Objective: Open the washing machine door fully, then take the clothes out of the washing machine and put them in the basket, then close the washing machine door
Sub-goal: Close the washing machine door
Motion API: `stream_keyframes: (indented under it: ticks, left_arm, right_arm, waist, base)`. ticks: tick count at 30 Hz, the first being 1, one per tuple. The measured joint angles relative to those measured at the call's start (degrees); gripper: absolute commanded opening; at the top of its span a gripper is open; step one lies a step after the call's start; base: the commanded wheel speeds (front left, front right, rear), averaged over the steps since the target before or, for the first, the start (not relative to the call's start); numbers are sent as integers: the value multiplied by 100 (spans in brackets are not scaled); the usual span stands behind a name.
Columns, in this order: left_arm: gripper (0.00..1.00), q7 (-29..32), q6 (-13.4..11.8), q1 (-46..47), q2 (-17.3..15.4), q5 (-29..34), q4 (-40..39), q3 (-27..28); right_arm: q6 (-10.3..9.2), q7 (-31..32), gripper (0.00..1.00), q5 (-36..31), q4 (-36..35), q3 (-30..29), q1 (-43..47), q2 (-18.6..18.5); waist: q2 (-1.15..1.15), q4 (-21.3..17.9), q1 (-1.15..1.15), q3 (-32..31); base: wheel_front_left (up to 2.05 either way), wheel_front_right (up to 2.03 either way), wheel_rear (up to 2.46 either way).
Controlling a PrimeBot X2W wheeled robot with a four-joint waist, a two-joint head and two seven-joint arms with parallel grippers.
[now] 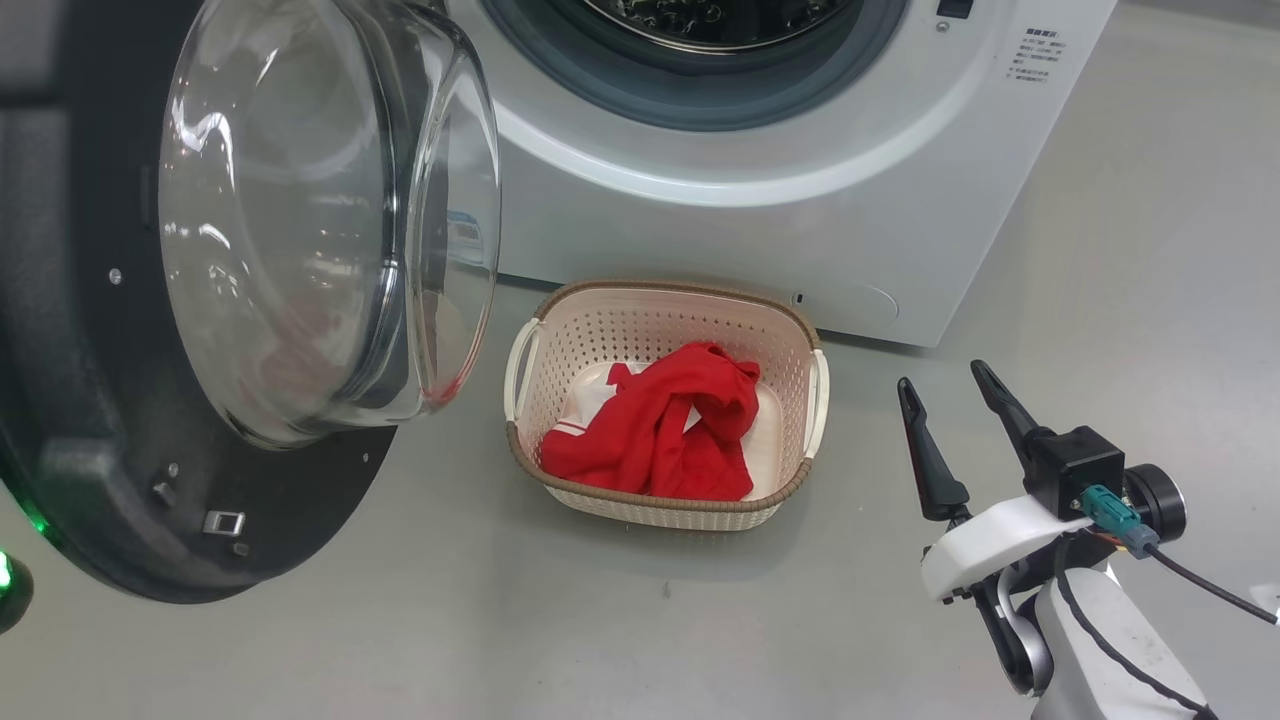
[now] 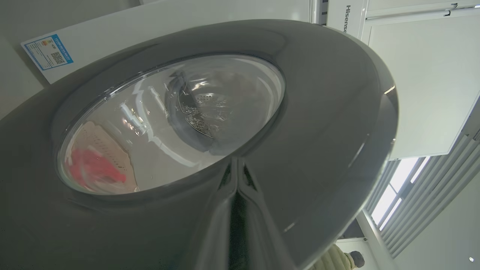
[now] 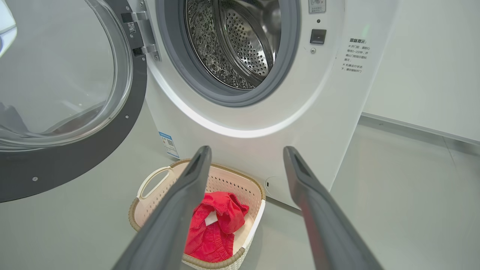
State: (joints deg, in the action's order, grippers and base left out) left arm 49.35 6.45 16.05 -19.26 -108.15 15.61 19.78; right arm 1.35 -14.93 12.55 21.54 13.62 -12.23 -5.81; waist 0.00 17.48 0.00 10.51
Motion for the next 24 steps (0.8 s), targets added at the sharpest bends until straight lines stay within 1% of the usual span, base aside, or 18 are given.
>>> stream_keyframes:
  ticks: [4, 6, 12, 24]
  left_arm:
    - [0, 233, 23, -146, 24, -36, -249, -140]
    - [0, 360, 26, -191, 56, -64, -391, -192]
    - [0, 656, 40, -243, 213, -105, -816, -353]
    - [0, 1133, 42, -354, 300, -205, -1666, -633]
  right_arm:
    - [-8, 0, 100, 0, -38, -24, 0, 2]
    - [-43, 0, 100, 0, -60, -29, -1, 4]
    - [-46, 0, 100, 0, -82, -25, -17, 34]
    - [-47, 0, 100, 46, -144, -25, -70, 101]
  waist:
    - [0, -87, 0, -7]
    - [0, -127, 0, 6]
    - [0, -282, 0, 49]
    - [0, -780, 0, 137]
  base:
    - [0, 0, 0]
    - [0, 0, 0]
    - [0, 0, 0]
    - [0, 0, 0]
